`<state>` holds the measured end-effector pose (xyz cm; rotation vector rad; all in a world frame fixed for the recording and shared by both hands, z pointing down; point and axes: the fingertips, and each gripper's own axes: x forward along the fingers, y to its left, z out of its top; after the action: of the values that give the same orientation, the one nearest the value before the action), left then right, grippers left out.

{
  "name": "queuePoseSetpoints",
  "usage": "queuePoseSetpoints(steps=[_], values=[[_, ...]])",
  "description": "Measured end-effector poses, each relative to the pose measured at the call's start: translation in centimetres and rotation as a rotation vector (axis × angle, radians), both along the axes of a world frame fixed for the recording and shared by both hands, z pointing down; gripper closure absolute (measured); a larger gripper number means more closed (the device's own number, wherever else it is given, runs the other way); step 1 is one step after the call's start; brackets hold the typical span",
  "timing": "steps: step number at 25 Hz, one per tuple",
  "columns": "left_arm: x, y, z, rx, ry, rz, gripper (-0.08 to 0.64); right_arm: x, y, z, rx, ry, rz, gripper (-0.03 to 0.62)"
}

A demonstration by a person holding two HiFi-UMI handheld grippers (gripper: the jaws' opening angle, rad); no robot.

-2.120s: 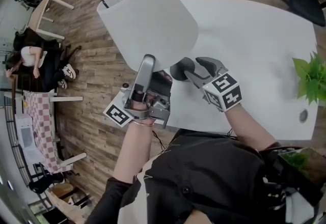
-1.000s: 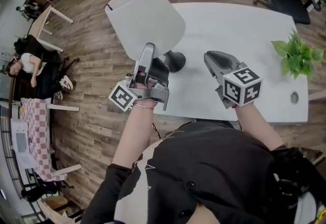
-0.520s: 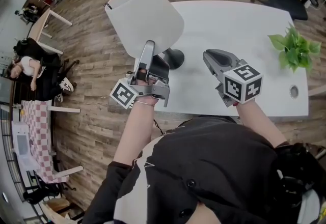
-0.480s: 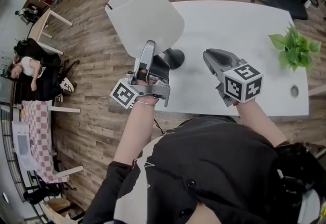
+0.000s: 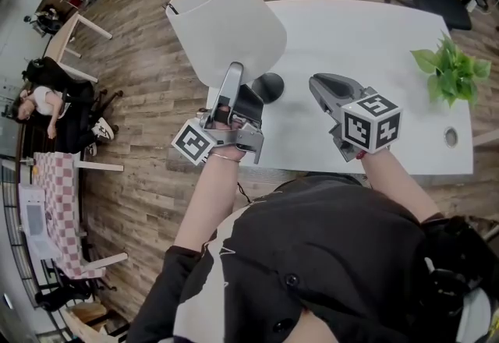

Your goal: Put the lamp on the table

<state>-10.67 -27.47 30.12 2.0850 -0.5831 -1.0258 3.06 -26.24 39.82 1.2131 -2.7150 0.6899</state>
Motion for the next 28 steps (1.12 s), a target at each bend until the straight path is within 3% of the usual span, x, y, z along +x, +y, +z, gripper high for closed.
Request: queuePoseSetpoints(steps=[28], values=[[0.7, 0.9, 0.9, -0.004, -0.028, 0.031, 0.5, -0.8, 1.0, 1.0, -0.023, 0.018, -0.026, 0.541]])
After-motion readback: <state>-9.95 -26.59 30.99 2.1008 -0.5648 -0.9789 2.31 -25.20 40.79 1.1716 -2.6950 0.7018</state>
